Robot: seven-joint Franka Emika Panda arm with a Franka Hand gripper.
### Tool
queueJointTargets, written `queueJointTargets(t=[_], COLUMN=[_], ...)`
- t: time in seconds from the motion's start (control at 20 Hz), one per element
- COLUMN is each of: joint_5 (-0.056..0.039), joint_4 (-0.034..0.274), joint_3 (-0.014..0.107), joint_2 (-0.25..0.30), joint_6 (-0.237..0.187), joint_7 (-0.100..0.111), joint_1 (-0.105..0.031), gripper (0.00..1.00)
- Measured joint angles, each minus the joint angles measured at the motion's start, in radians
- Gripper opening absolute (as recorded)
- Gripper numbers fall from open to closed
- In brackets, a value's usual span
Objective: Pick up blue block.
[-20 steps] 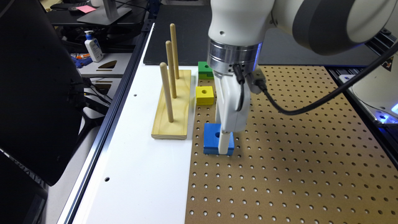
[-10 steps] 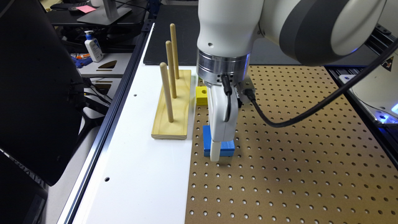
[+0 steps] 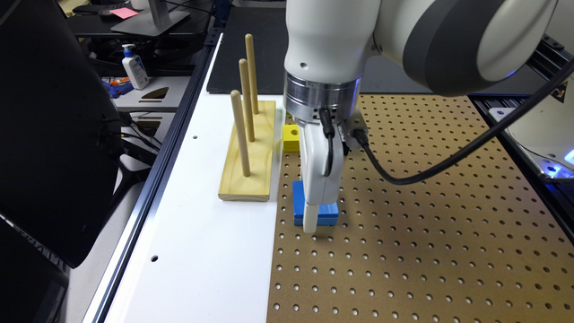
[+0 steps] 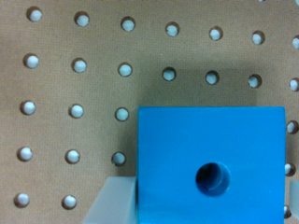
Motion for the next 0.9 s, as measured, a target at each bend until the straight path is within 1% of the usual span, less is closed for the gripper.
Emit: queueJointTargets(t=[0.3, 0.5, 0.55, 0.6, 0.9], joint_5=[-0.0002, -0.0002, -0.0002, -0.0001, -0.0001], joint_4=[0.0, 0.0, 0.0, 0.0, 0.0], joint_3=[-0.003, -0.01, -0.01, -0.009, -0.009], joint_2=[0.0, -0.001, -0.001, -0.001, -0.003], joint_6=[0.0, 0.0, 0.0, 0.0, 0.0], joint_7=[0.0, 0.001, 0.001, 0.001, 0.001], joint_1=[0.004, 0.012, 0.012, 0.011, 0.01], gripper=[1.0, 1.0, 1.0, 0.0, 0.0])
